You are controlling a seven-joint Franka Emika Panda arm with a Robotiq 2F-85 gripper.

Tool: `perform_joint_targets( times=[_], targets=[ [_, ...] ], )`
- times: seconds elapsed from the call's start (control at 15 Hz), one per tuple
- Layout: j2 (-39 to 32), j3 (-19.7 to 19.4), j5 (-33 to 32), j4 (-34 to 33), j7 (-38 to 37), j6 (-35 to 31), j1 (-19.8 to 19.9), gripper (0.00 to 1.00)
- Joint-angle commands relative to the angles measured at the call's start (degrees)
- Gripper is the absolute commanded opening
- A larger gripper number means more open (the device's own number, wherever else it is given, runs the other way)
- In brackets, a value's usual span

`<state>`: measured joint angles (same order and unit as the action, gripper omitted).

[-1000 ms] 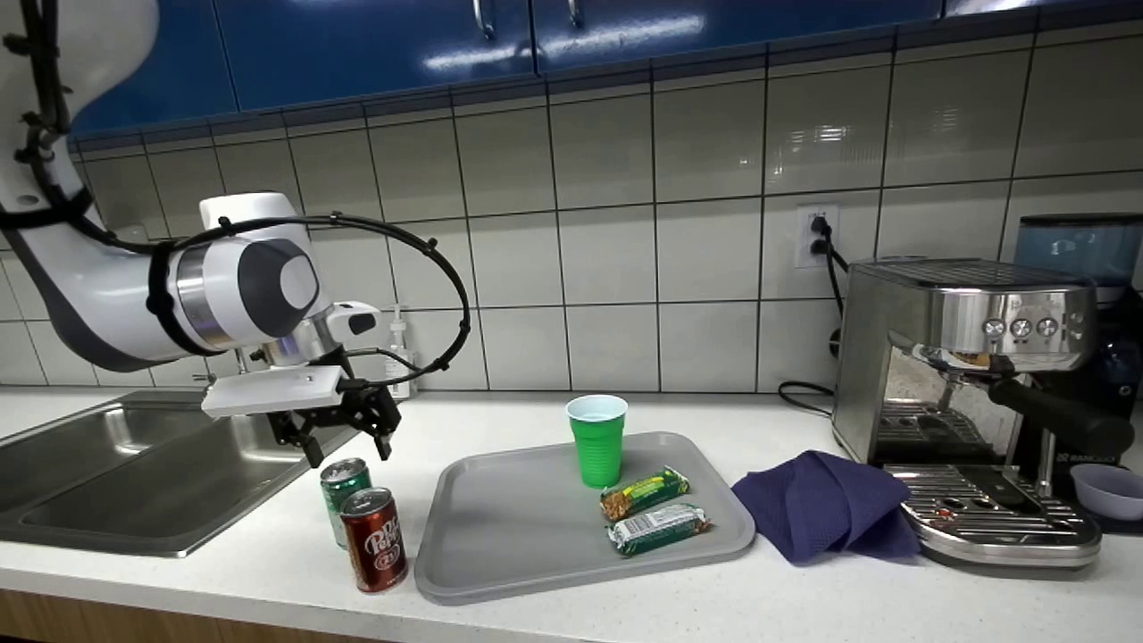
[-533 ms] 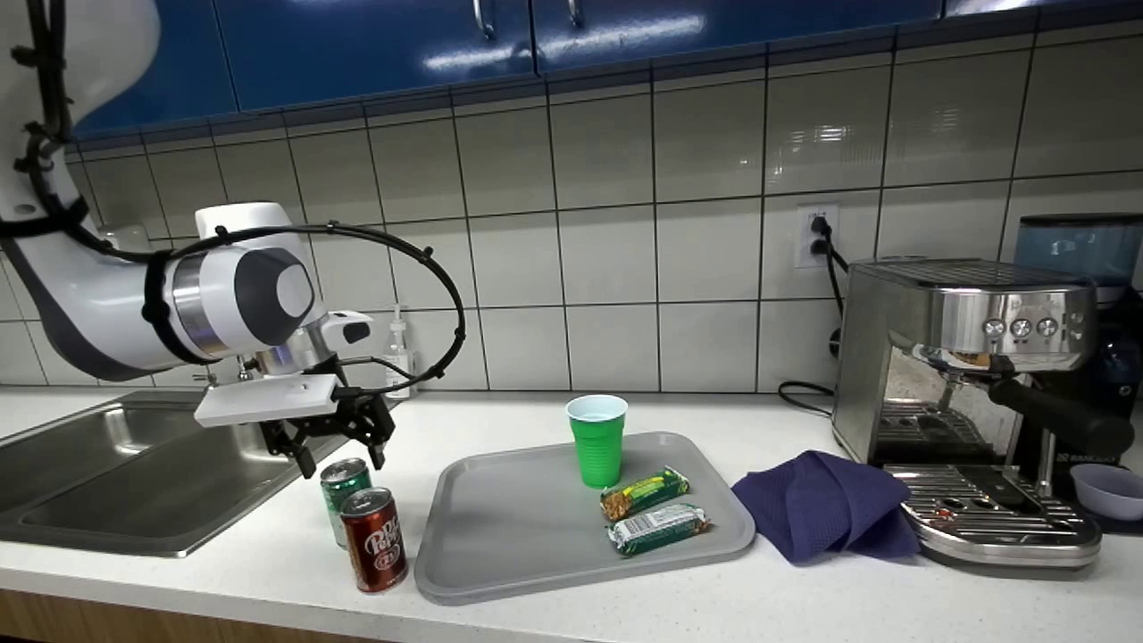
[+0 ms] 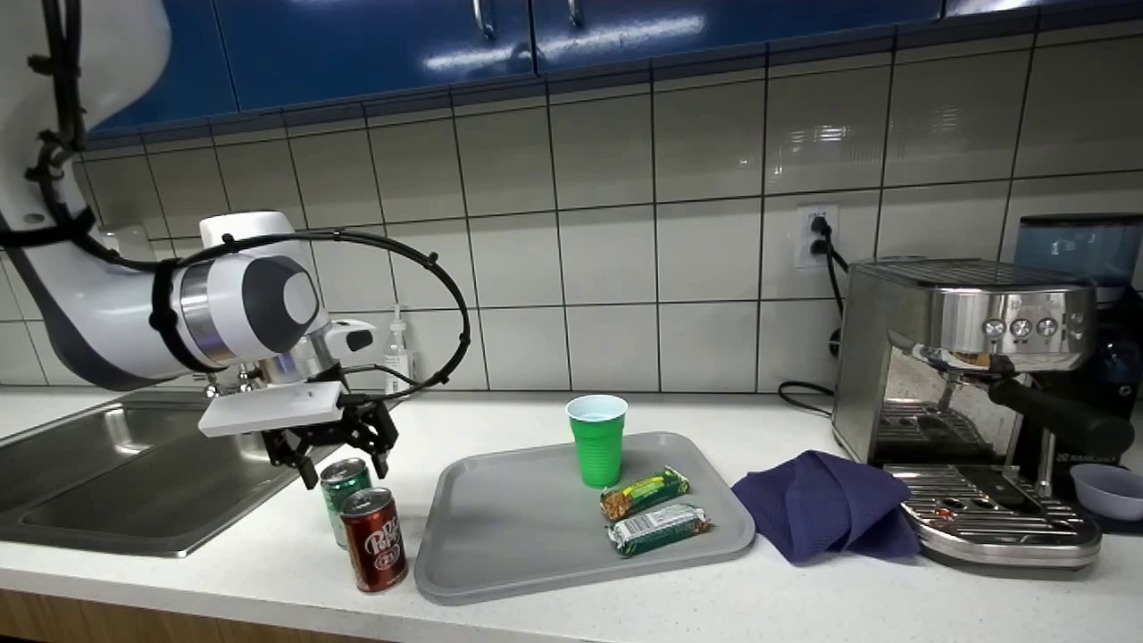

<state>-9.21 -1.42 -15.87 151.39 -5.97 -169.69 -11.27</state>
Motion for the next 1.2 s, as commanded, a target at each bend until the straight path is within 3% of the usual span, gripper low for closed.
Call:
perform_joint_targets(
  times=[0.0, 0.07, 0.13, 0.27, 0.53, 1.13],
  targets=[
    [0.25, -1.08, -2.09, 0.33, -1.57, -0.24, -0.94, 1.0],
    [0.29, -1.11, -2.24, 0.4, -1.6, -0.23, -0.98, 0.99],
    [0.33, -1.15, -2.37, 0.45, -1.71, -0.17, -1.05, 0.74],
    [0.37, -1.34, -2.92, 0.53, -1.89, -0.15, -1.22, 0.69],
    [0.47, -2.09, -4.72, 0.52, -2.8, -0.13, -1.75, 0.39],
    [2.87, -2.24, -3.59, 0.33, -2.23, 0.36, -1.43, 0.39]
  ],
)
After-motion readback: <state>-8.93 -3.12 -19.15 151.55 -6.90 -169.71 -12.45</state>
